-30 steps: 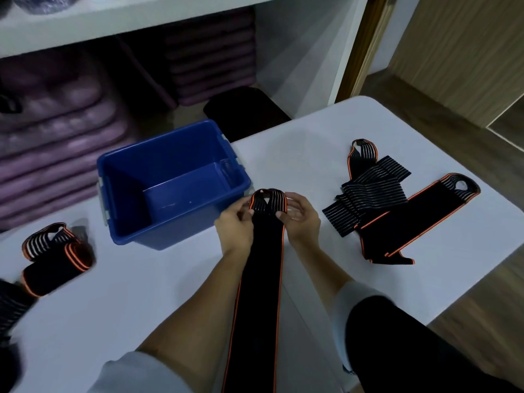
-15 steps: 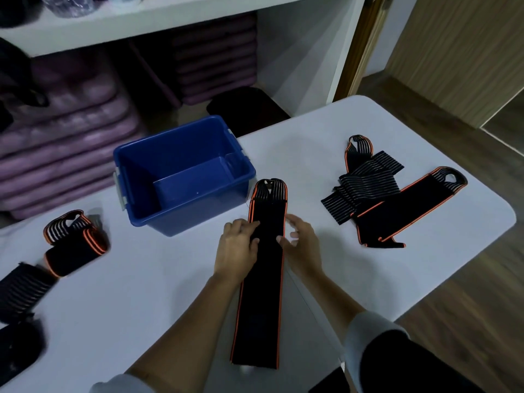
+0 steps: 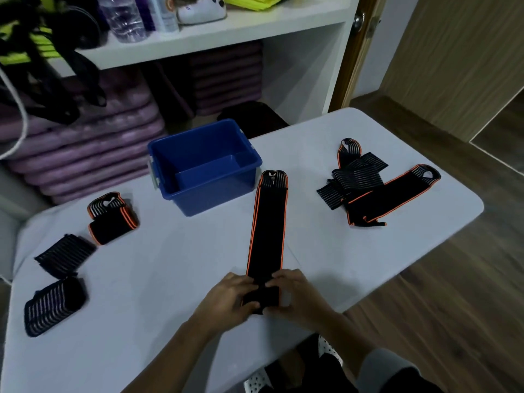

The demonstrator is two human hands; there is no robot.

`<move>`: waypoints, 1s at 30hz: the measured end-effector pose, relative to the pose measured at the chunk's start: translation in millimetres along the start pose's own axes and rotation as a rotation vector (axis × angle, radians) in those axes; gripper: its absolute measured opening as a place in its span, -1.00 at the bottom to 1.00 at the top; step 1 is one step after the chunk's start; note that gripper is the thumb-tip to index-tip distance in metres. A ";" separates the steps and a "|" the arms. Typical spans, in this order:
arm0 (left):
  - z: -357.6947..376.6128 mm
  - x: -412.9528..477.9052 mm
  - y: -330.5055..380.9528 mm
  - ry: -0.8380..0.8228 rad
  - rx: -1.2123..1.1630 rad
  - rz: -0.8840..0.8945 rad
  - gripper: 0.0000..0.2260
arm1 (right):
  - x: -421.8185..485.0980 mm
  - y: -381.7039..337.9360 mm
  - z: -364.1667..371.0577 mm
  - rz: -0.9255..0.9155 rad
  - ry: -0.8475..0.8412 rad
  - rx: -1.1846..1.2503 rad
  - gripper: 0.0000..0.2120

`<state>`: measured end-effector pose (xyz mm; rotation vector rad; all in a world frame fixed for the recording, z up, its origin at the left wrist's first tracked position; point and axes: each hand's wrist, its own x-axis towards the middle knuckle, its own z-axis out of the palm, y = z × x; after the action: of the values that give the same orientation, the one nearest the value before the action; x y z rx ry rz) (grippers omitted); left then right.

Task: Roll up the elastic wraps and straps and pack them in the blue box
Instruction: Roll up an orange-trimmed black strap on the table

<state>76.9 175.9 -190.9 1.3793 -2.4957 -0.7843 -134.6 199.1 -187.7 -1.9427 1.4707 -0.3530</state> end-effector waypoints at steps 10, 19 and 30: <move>23.4 -13.2 -4.7 0.012 0.286 0.123 -0.45 | -13.6 3.1 14.7 -0.158 0.062 -0.218 -0.60; 10.2 -6.6 -0.7 0.067 0.083 0.049 -0.63 | -16.8 7.7 17.8 -0.116 0.132 -0.139 -0.58; 12.0 25.7 22.3 0.237 -0.309 -0.383 -0.76 | 17.2 9.6 17.1 0.204 0.388 0.176 -0.69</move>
<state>41.6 168.4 -191.6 1.7346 -1.8652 -0.9622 -126.3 187.6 -209.6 -1.6276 1.7973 -0.7719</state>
